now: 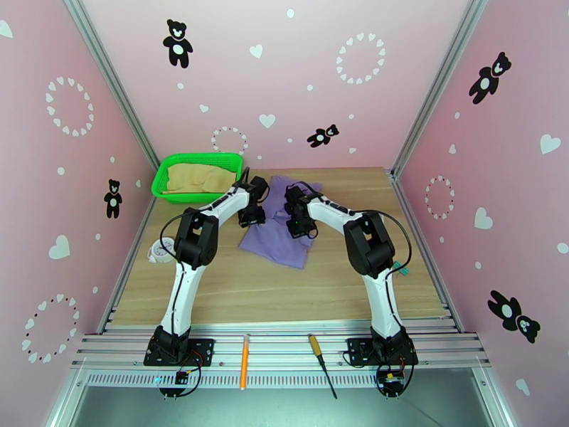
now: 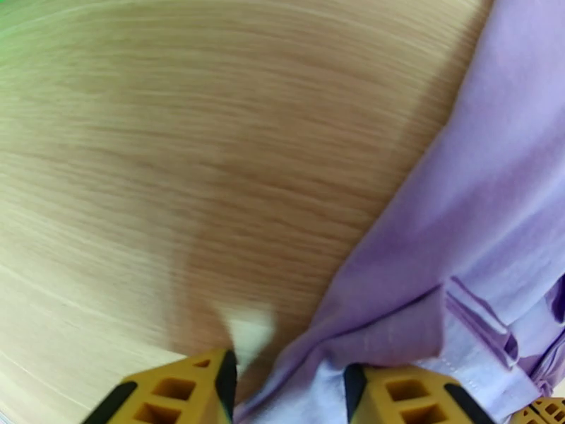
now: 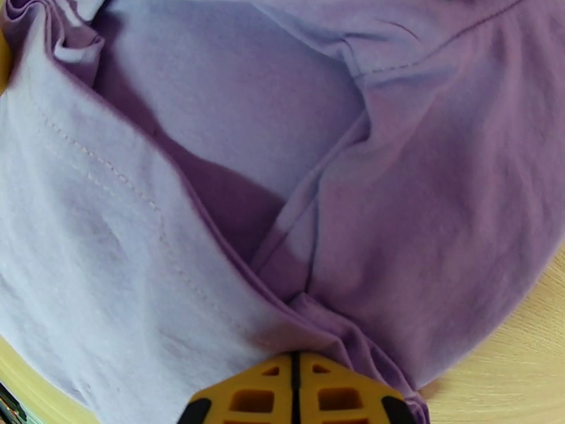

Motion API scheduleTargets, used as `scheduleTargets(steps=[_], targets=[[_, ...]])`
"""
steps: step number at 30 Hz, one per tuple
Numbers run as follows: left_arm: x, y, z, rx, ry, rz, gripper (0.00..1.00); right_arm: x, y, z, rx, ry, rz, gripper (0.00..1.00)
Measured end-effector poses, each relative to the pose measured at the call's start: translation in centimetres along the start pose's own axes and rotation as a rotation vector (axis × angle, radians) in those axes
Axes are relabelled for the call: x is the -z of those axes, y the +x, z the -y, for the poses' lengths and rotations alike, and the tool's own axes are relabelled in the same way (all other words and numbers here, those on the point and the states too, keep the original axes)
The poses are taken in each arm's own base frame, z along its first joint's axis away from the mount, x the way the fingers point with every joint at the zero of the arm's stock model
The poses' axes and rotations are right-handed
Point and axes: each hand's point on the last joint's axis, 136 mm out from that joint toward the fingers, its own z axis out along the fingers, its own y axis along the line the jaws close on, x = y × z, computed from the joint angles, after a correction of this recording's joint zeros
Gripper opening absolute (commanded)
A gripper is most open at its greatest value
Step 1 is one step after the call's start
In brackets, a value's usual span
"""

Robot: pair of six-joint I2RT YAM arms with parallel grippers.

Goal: Fold and stack the mixed laundry pile

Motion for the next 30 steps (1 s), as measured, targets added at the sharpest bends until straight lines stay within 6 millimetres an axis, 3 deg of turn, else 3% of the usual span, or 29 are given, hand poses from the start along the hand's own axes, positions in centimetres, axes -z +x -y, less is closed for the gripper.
scheduleTargets(steps=[2,5,8,10,15,18,20,23,26,30], targets=[[0.0,0.0,0.0,-0.003,0.002,0.002,0.51,0.4,-0.3,0.0,0.001,-0.001,0.005,0.17],[0.3,-0.1,-0.1,-0.016,-0.003,0.004,0.63,1.4,-1.0,0.2,-0.004,-0.007,0.016,0.26],[1.5,-0.9,0.0,-0.024,0.003,0.02,0.73,3.6,-1.8,1.0,-0.025,-0.027,0.048,0.33],[3.3,-2.2,0.6,-0.028,0.024,0.057,0.75,5.9,-2.5,1.9,-0.061,-0.056,0.087,0.35],[11.4,-7.1,3.5,-0.041,0.158,0.242,0.72,12.0,-5.2,6.4,-0.19,-0.152,0.233,0.47],[15.2,-9.1,4.7,-0.039,0.243,0.324,0.7,13.1,-6.1,8.7,-0.267,-0.204,0.272,0.51],[16.2,-10.4,5.3,-0.034,0.297,0.353,0.7,13.0,-7.0,9.5,-0.31,-0.244,0.281,0.53],[14.8,-12.5,6.2,-0.032,0.375,0.361,0.72,11.8,-9.1,10.4,-0.359,-0.29,0.293,0.54],[10.5,-13.5,6.7,-0.044,0.402,0.321,0.74,9.6,-10.5,11.2,-0.407,-0.315,0.283,0.57],[4.7,-12.8,6.9,-0.071,0.407,0.23,0.73,7.1,-11.1,12.2,-0.472,-0.32,0.256,0.59]])
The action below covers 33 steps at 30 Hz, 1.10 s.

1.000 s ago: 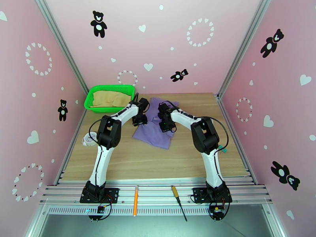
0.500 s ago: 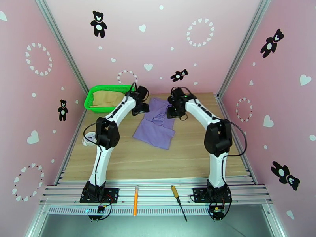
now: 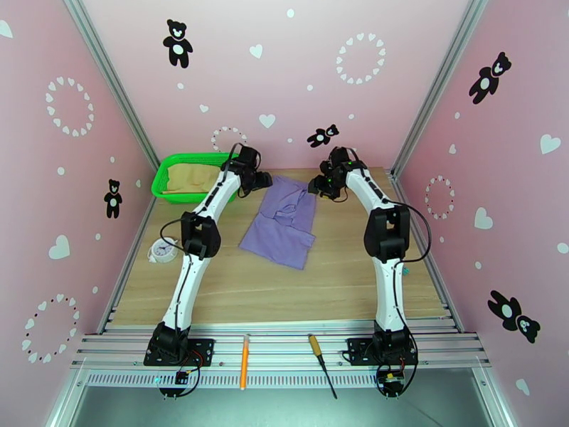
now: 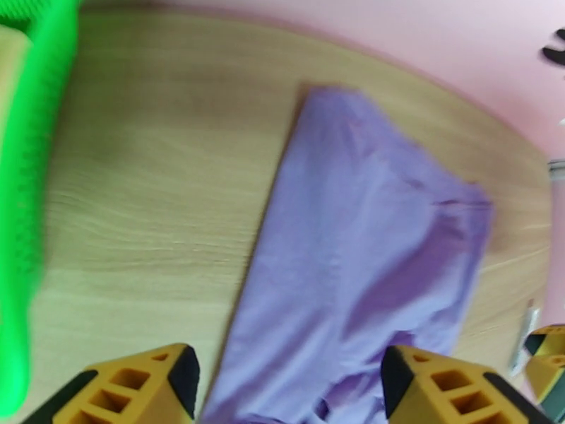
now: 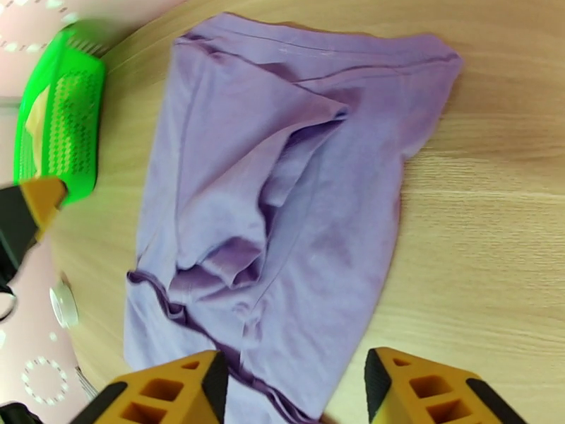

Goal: Fold and stack the mixed laundry pile

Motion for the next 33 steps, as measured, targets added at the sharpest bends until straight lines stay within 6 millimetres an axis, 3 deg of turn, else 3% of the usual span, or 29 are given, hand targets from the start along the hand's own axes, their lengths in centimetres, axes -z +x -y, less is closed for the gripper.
scheduleTargets(steps=[4,8,11,15,18,21,27,29,33], targets=[[-1.2,1.2,0.3,-0.027,0.017,-0.036,0.67,-1.0,-0.3,0.9,-0.038,0.006,-0.004,0.59],[0.0,3.4,0.9,-0.081,-0.015,-0.067,0.67,-1.8,-1.2,1.7,-0.039,0.023,0.008,0.58],[3.1,6.1,2.0,-0.136,-0.067,-0.077,0.64,-2.7,-2.6,2.3,-0.03,0.033,0.031,0.57],[9.9,8.4,5.1,-0.183,-0.071,-0.013,0.6,-4.3,-3.6,3.8,-0.045,0.042,0.044,0.57],[14.3,10.7,5.4,-0.164,-0.073,0.014,0.6,-5.7,-3.4,5.4,-0.077,0.051,0.031,0.55],[15.7,13.1,2.7,-0.104,-0.127,-0.003,0.58,-7.0,-3.2,6.5,-0.107,0.043,0.018,0.54],[11.8,19.1,-4.9,-0.008,-0.336,-0.134,0.61,-6.6,-2.8,6.5,-0.097,0.018,0.035,0.54],[11.5,19.7,-6.2,0.01,-0.382,-0.143,0.64,-6.0,-0.9,6.4,-0.089,0.029,0.019,0.55],[11.5,18.9,-6.9,0.053,-0.396,-0.113,0.66,-3.3,4.3,6.0,-0.079,0.075,-0.036,0.56]])
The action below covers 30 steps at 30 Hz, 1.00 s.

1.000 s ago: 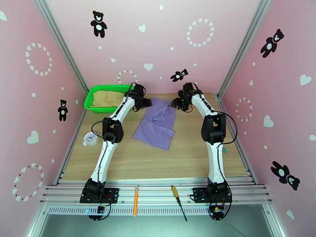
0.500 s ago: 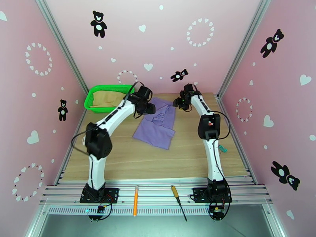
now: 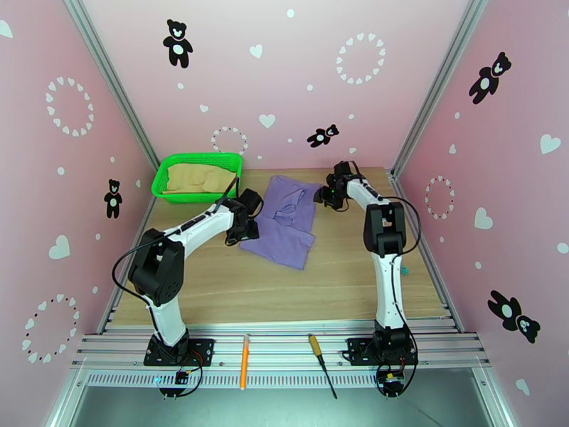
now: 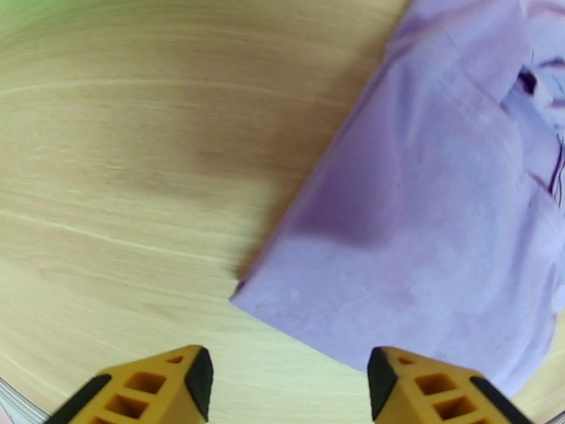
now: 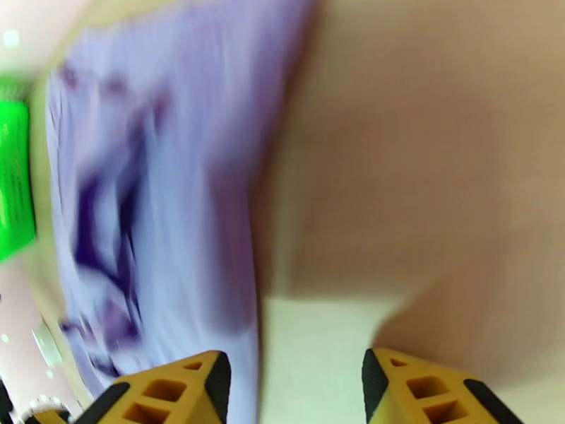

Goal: Fold and stack the mixed laundry pile

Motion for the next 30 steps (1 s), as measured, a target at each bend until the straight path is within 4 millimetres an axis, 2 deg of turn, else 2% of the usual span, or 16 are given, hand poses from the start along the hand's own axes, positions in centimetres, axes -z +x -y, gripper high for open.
scheduleTargets(steps=[5,7,9,12,14,17,21,24,27,30], targets=[[-1.8,-0.5,-1.0,0.065,-0.01,-0.01,0.65,4.6,5.2,-1.6,0.045,-0.004,0.006,0.56],[-2.9,-0.2,-1.2,0.074,-0.022,-0.027,0.65,5.6,7.1,-2.8,0.076,-0.017,0.009,0.55],[-4.0,0.2,-1.4,0.077,-0.035,-0.041,0.65,5.6,9.8,-4.2,0.106,-0.029,-0.019,0.55],[-5.0,0.5,-1.5,0.079,-0.044,-0.051,0.65,4.3,14.9,-5.5,0.126,-0.033,-0.09,0.55],[-5.3,0.4,-1.3,0.082,-0.037,-0.05,0.64,3.5,18.4,-5.3,0.112,-0.013,-0.149,0.56],[-5.9,0.2,-0.6,0.086,-0.007,-0.05,0.62,2.9,21.7,-4.1,0.067,0.03,-0.197,0.56],[-6.9,0.3,-0.2,0.086,0.004,-0.06,0.53,2.3,23.1,-4.3,0.035,0.034,-0.2,0.55],[-7.0,0.4,-0.3,0.092,0.005,-0.059,0.44,1.8,23.0,-5.7,0.031,0.002,-0.177,0.49],[-7.0,0.5,-0.6,0.096,0.008,-0.048,0.32,1.2,23.0,-6.7,0.023,-0.019,-0.167,0.38],[-7.0,0.5,-0.4,0.096,0.029,-0.033,0.22,0.6,23.4,-6.9,0.012,-0.018,-0.172,0.23]])
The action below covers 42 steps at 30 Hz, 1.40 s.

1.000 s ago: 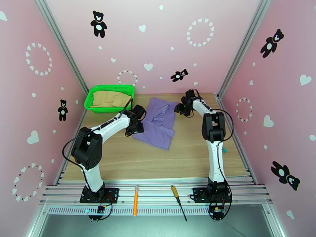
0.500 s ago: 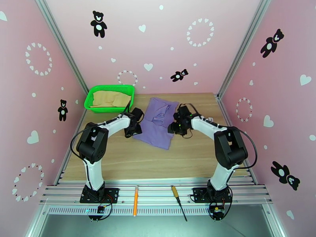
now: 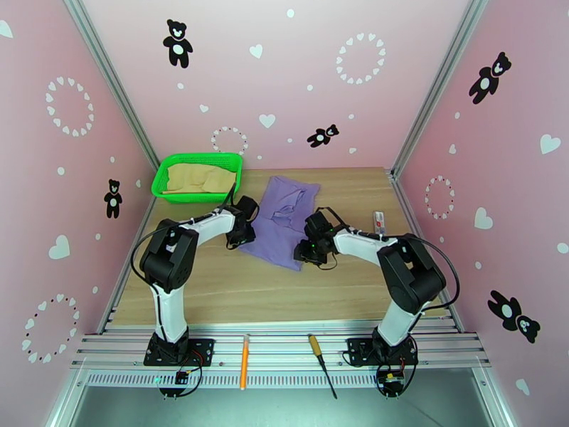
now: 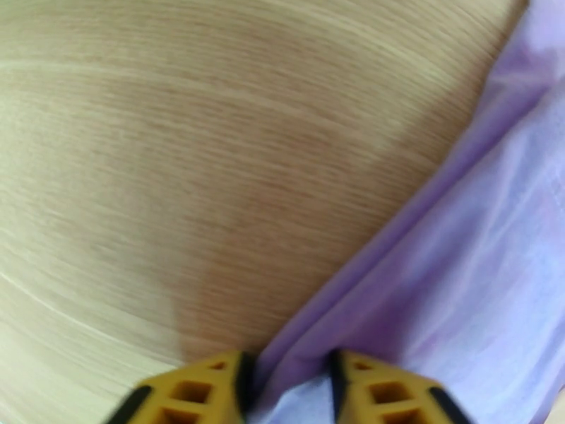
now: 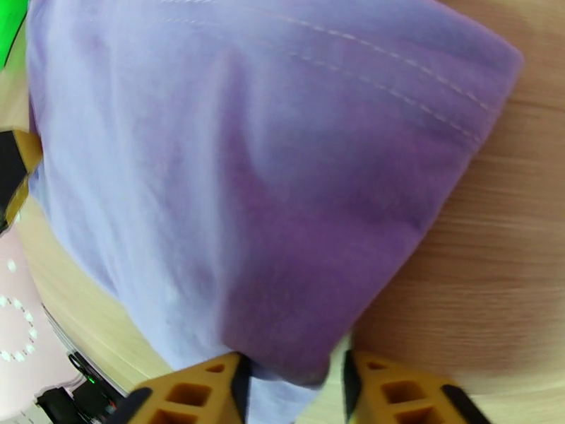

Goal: Fold and stack the mixed laundry pile

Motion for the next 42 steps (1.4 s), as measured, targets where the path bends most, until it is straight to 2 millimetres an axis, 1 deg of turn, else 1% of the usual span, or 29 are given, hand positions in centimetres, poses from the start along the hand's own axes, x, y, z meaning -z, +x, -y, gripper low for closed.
scheduleTargets(steps=[2,4,8,12,15,18,20,22,25,27,29,30,31,33,34,36,38,39,40,41,42], targets=[[0.0,0.0,0.3,0.0,0.019,0.005,0.18,-0.2,0.0,0.0,-0.008,0.001,0.001,0.09],[0.0,0.1,0.4,0.0,0.031,0.01,0.16,-0.3,-0.1,-0.1,-0.02,0.001,0.006,0.0],[0.1,0.4,0.5,0.0,0.05,0.029,0.15,-0.3,-0.2,0.3,-0.017,0.019,0.012,0.0],[0.3,1.8,0.8,-0.002,0.076,0.046,0.15,0.0,0.0,0.8,0.012,0.052,0.008,0.0],[0.7,4.1,1.2,-0.012,0.098,0.044,0.15,0.5,0.7,1.6,0.037,0.089,-0.012,0.0],[1.3,7.1,1.6,-0.027,0.12,0.032,0.15,1.1,1.7,2.6,0.069,0.136,-0.044,0.0],[1.8,9.1,1.6,-0.033,0.13,0.019,0.15,1.7,2.5,3.7,0.089,0.184,-0.067,0.0],[2.2,10.7,1.6,-0.034,0.135,0.008,0.16,2.3,3.3,4.6,0.102,0.226,-0.089,0.0],[2.7,12.5,1.2,-0.027,0.129,-0.015,0.17,3.1,4.5,5.9,0.115,0.276,-0.121,0.0],[2.9,13.5,0.7,-0.018,0.125,-0.029,0.22,3.4,5.3,6.5,0.116,0.291,-0.135,0.0],[3.1,14.3,0.0,-0.008,0.121,-0.044,0.39,3.7,6.1,7.2,0.115,0.304,-0.147,0.0],[3.3,14.7,-0.3,-0.003,0.118,-0.051,0.5,3.8,6.5,7.5,0.115,0.314,-0.152,0.05],[3.5,14.9,-0.5,0.0,0.112,-0.057,0.61,3.9,6.7,7.7,0.115,0.322,-0.155,0.12],[3.8,15.1,-0.8,0.003,0.103,-0.065,0.8,4.0,6.8,8.0,0.122,0.333,-0.158,0.24],[3.9,15.2,-1.0,0.001,0.095,-0.069,0.86,4.1,6.8,8.1,0.123,0.34,-0.158,0.29],[4.3,15.2,-1.3,-0.007,0.07,-0.079,0.94,4.3,6.8,8.3,0.128,0.354,-0.161,0.35],[4.5,15.4,-2.3,-0.03,0.005,-0.098,0.95,5.0,6.1,7.8,0.138,0.361,-0.155,0.39],[4.8,15.3,-2.7,-0.042,-0.025,-0.104,0.95,5.6,5.3,7.1,0.148,0.352,-0.139,0.41],[5.3,15.0,-2.9,-0.055,-0.05,-0.108,0.95,6.3,4.0,6.0,0.165,0.335,-0.112,0.43],[5.8,14.4,-2.8,-0.062,-0.058,-0.103,0.94,6.9,2.9,5.1,0.173,0.319,-0.086,0.45],[6.5,13.5,-2.4,-0.067,-0.055,-0.091,0.91,7.8,1.5,4.0,0.187,0.294,-0.051,0.46]])
